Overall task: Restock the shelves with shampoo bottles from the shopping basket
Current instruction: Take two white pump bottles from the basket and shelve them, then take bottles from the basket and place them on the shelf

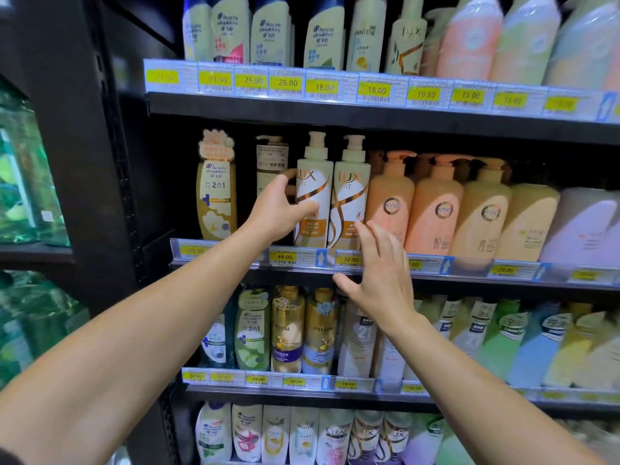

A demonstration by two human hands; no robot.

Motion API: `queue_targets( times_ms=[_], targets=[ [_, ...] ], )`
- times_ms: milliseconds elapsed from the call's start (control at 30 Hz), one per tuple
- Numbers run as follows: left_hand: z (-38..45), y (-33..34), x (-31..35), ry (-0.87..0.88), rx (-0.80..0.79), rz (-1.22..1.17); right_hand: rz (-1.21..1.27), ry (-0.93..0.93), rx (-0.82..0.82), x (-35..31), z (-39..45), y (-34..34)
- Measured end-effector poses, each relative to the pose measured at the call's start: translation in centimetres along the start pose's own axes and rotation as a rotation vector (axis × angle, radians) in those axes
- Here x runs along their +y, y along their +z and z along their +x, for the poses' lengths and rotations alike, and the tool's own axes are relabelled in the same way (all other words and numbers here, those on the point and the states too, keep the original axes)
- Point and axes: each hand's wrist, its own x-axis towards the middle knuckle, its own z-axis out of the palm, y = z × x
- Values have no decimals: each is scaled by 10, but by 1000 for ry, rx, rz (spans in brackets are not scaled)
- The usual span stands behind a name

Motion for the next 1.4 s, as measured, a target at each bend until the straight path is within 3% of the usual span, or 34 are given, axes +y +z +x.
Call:
queue_targets(
  times_ms=[200,467,600,867,1100,1400],
  targets=[
    [-4,1,6,-23,-9,-4,1,8,-12,-1,0,-3],
    [-48,-10,14,176,81,403,44,-53,-72,2,-4,-24],
    [-94,-17,17,233,42,514,27,-62,-115,2,-23,-39],
    [-201,-17,26,255,-227,733,21,-59,-203,-11,-96,-72],
    [-323,8,26,225,-401,708,-22,6,-390,-2,-221,-110],
    [-459,92,39,216,-656,582,-34,184,-628,53,-399,-160]
  ],
)
